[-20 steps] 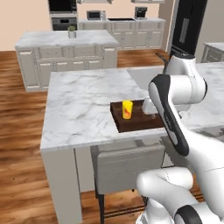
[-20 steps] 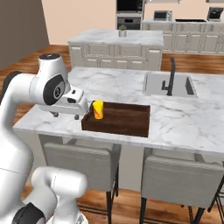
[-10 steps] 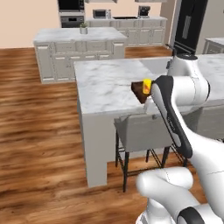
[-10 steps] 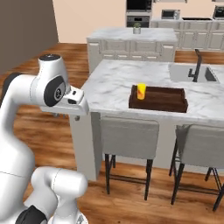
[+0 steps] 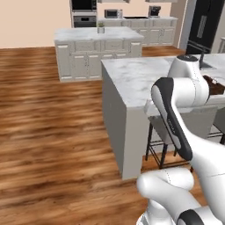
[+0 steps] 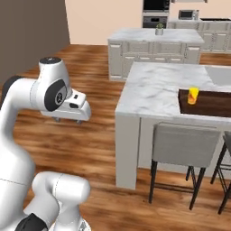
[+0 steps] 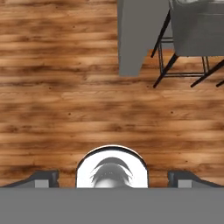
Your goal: There is a tray on the dining counter. Grab the cup, mug, and pitcher and place them on the tray. The pitcher may be placed next to the tray if it cannot fit the tray.
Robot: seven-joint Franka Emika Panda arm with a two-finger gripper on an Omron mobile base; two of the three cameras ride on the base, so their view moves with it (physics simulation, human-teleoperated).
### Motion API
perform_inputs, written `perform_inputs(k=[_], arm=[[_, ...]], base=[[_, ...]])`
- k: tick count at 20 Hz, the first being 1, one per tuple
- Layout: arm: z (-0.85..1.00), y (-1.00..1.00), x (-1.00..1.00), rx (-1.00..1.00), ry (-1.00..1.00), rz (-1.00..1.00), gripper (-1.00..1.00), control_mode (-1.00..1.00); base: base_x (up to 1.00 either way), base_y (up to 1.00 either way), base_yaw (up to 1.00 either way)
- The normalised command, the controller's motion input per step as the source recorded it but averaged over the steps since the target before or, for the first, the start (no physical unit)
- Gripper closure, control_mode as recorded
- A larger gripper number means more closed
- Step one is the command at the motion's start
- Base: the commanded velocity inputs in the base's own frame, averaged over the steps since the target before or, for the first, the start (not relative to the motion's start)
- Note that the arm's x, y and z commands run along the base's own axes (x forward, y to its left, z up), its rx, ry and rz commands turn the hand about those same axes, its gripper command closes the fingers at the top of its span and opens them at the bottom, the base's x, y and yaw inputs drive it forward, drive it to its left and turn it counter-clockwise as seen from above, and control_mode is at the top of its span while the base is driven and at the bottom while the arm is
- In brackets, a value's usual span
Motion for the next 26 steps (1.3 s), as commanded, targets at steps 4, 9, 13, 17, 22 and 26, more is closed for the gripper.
perform_inputs(k=[4, 9, 13, 17, 22, 26], arm=[[0.00, 0.00, 0.00, 0.00, 0.00, 0.00, -1.00, 1.00], [0.00, 0.00, 0.00, 0.00, 0.00, 0.00, -1.00, 1.00], [0.00, 0.00, 0.00, 0.00, 0.00, 0.00, -1.00, 1.00], [0.00, 0.00, 0.00, 0.00, 0.00, 0.00, -1.00, 1.00], [0.00, 0.00, 0.00, 0.00, 0.00, 0.00, -1.00, 1.00], [0.00, 0.00, 0.00, 0.00, 0.00, 0.00, -1.00, 1.00]], base=[[0.20, 1.00, 0.00], [0.40, 1.00, -0.03], [0.74, 1.00, -0.11], [0.89, 1.00, -0.16], [0.91, 1.00, -0.18], [0.91, 1.00, -0.21]])
